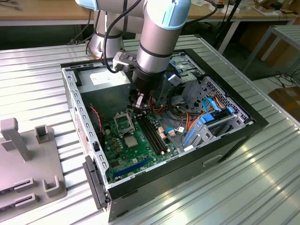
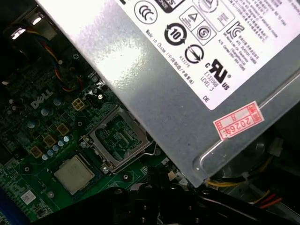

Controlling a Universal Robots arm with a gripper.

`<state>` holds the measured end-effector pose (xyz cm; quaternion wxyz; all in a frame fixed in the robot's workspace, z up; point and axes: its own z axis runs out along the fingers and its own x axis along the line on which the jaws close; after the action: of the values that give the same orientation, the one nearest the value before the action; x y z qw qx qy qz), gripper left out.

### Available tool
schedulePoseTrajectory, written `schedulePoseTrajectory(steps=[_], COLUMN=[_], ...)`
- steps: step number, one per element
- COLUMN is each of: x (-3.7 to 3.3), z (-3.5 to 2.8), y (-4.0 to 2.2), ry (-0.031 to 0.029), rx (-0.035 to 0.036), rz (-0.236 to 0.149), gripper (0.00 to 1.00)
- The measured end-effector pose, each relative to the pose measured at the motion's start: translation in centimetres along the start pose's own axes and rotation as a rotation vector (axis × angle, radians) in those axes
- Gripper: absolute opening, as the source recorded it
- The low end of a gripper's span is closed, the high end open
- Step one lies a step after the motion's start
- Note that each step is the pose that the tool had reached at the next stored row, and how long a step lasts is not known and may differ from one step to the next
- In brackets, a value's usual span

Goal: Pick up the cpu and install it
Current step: 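Close the cpu cover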

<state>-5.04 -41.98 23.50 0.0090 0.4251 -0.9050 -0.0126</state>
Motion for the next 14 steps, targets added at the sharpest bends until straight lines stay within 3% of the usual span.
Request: schedulePoseTrajectory(steps=[8,12,14], x=[-0.01,-0.02,-0.02], z=[0.28,0.73,0.86], y=[-0.01,-0.03,-0.04], ry=[-0.0012,-0.0123,-0.0219], rx=[-0.0009,-0.0101,-0.0181], rz=[0.0,0.0,-0.001], gripper=[0.15,0.15,0.15])
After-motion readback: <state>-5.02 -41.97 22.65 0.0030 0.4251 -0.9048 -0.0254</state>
